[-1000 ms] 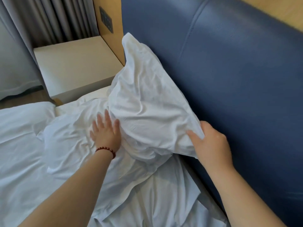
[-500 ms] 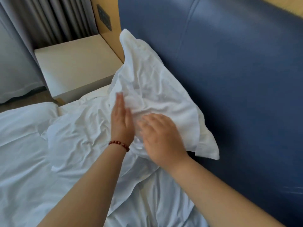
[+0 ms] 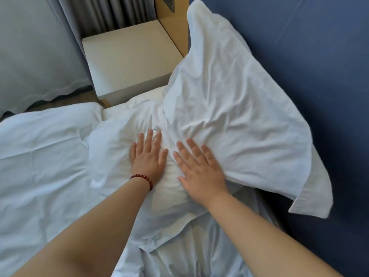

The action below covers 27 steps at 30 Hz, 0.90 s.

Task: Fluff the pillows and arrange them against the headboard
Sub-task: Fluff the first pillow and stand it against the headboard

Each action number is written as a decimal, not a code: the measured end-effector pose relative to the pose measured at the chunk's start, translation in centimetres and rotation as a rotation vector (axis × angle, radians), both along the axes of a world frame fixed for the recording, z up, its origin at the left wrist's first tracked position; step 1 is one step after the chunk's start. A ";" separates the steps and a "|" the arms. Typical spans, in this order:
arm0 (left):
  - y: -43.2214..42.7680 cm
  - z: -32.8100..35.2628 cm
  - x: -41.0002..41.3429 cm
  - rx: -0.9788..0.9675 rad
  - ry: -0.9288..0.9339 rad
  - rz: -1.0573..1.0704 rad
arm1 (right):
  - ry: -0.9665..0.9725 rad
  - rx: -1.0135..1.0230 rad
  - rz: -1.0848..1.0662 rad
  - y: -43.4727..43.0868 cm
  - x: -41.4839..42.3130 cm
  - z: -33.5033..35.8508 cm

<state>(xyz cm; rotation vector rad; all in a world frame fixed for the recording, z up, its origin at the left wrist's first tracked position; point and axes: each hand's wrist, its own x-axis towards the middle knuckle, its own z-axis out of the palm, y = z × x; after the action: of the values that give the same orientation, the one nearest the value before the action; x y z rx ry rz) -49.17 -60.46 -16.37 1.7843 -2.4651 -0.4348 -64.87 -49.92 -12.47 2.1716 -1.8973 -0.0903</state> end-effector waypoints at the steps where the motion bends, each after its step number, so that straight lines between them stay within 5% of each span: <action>1: 0.1 -0.2 0.3 0.001 0.000 -0.006 | 0.005 0.013 -0.028 0.0 0.1 -0.6; 7: -0.2 -1.1 1.8 0.046 0.048 -0.065 | 0.012 -0.042 -0.109 -0.4 -0.8 -2.1; 15: 0.6 -3.3 3.4 -0.026 0.195 -0.138 | -0.457 -0.101 -0.375 4.0 8.5 -9.2; 21: 2.8 -2.8 6.1 -0.036 0.336 -0.256 | -0.774 -0.484 -0.727 4.0 14.4 -12.2; 27: 9.8 -4.5 12.6 -0.124 0.735 -0.084 | -1.540 -0.522 -1.035 7.1 19.0 -14.2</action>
<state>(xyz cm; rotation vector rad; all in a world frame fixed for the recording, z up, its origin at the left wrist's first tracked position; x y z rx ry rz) -36.56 -50.65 -20.83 1.1774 -1.9860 -0.7583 -45.87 -42.85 -26.63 0.4715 -2.8715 2.0326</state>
